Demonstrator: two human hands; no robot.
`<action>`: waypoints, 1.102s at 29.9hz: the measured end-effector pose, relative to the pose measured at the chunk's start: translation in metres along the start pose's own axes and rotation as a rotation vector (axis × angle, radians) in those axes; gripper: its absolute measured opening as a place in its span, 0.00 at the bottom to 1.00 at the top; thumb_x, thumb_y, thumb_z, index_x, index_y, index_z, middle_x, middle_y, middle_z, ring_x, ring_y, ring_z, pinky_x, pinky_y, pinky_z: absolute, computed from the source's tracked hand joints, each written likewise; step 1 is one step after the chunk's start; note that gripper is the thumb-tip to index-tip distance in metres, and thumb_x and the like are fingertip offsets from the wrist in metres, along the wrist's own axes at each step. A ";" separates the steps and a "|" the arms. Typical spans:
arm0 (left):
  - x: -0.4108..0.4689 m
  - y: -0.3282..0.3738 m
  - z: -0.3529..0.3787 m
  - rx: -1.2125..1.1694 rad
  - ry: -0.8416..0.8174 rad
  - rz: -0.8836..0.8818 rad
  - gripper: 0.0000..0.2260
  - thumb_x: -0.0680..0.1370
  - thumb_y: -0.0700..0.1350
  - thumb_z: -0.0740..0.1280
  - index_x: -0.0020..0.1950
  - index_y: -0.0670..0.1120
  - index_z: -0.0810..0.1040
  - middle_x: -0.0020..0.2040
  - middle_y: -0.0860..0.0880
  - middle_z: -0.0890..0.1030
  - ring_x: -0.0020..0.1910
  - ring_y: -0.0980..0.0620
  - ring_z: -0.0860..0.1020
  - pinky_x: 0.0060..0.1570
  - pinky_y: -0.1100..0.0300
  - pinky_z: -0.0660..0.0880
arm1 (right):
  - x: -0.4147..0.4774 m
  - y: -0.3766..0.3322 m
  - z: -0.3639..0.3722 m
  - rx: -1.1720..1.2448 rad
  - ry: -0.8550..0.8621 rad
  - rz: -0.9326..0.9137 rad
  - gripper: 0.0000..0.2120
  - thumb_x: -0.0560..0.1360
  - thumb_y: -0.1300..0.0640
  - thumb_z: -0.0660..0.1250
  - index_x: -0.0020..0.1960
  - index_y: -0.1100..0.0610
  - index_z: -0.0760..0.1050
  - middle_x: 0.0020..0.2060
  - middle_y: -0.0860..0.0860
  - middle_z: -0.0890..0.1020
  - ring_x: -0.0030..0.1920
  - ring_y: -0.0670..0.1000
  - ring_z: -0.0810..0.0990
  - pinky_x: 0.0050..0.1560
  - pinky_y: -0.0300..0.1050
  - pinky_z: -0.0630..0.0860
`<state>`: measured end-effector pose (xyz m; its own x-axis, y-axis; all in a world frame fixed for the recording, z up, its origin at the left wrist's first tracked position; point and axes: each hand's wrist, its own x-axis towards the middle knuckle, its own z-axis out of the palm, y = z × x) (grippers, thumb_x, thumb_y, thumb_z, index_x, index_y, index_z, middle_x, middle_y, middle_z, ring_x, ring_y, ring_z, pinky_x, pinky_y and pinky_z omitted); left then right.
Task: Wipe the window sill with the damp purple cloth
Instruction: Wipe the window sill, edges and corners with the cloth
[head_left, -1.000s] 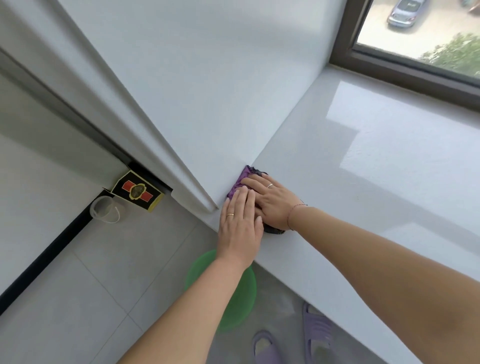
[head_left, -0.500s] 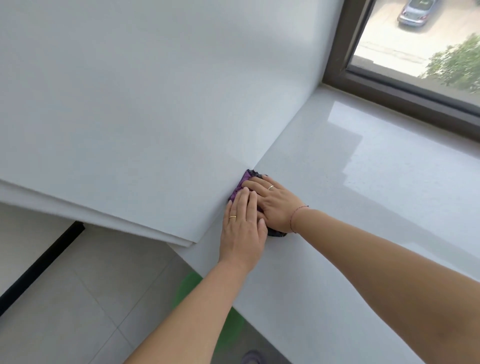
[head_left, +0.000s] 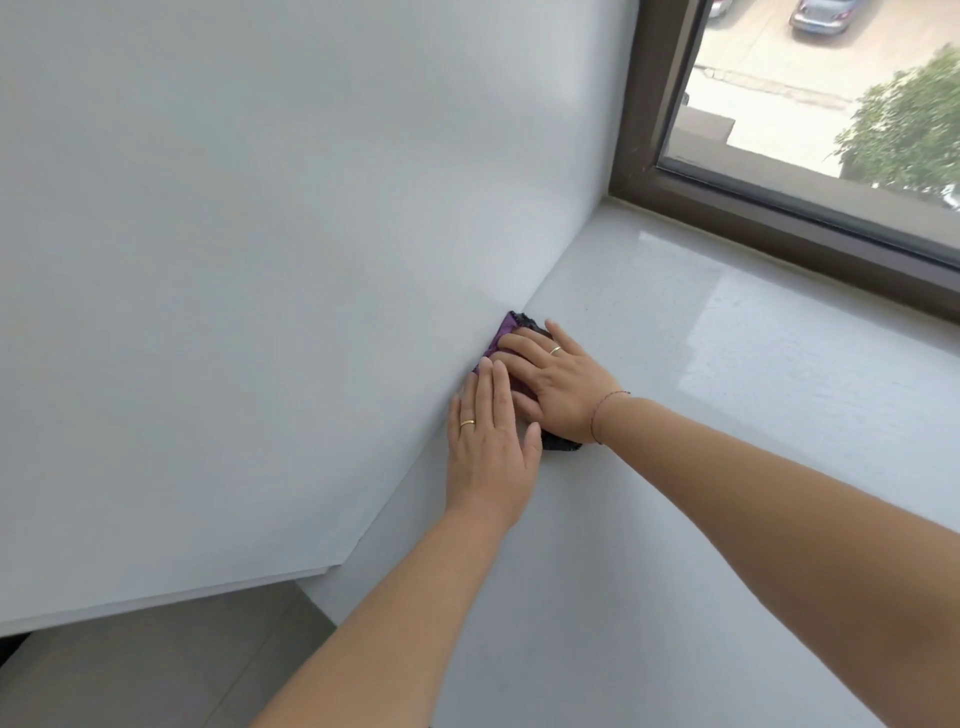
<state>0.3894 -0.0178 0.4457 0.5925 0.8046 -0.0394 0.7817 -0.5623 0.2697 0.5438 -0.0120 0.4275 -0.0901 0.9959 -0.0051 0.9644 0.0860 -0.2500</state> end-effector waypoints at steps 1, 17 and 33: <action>0.003 0.002 0.002 0.019 -0.020 -0.003 0.33 0.80 0.55 0.55 0.77 0.42 0.43 0.78 0.44 0.46 0.77 0.47 0.46 0.75 0.52 0.42 | 0.002 0.005 -0.002 0.003 0.009 0.014 0.23 0.79 0.43 0.49 0.72 0.48 0.61 0.72 0.46 0.63 0.75 0.49 0.56 0.76 0.53 0.41; 0.025 0.020 0.022 0.141 -0.167 -0.032 0.36 0.77 0.65 0.47 0.77 0.46 0.39 0.78 0.47 0.38 0.76 0.44 0.36 0.73 0.45 0.34 | 0.014 0.057 -0.011 -0.053 0.055 0.144 0.26 0.78 0.43 0.51 0.74 0.51 0.60 0.74 0.47 0.62 0.76 0.49 0.55 0.76 0.56 0.39; 0.027 0.023 0.022 0.152 -0.151 -0.023 0.37 0.75 0.65 0.41 0.76 0.45 0.37 0.77 0.46 0.37 0.75 0.42 0.34 0.71 0.45 0.30 | 0.058 0.127 -0.036 0.040 0.102 0.475 0.28 0.77 0.50 0.55 0.75 0.57 0.56 0.76 0.52 0.57 0.76 0.52 0.52 0.76 0.53 0.45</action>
<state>0.4275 -0.0132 0.4299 0.5873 0.7866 -0.1907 0.8092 -0.5753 0.1192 0.6704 0.0580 0.4300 0.3842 0.9227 -0.0328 0.8827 -0.3775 -0.2799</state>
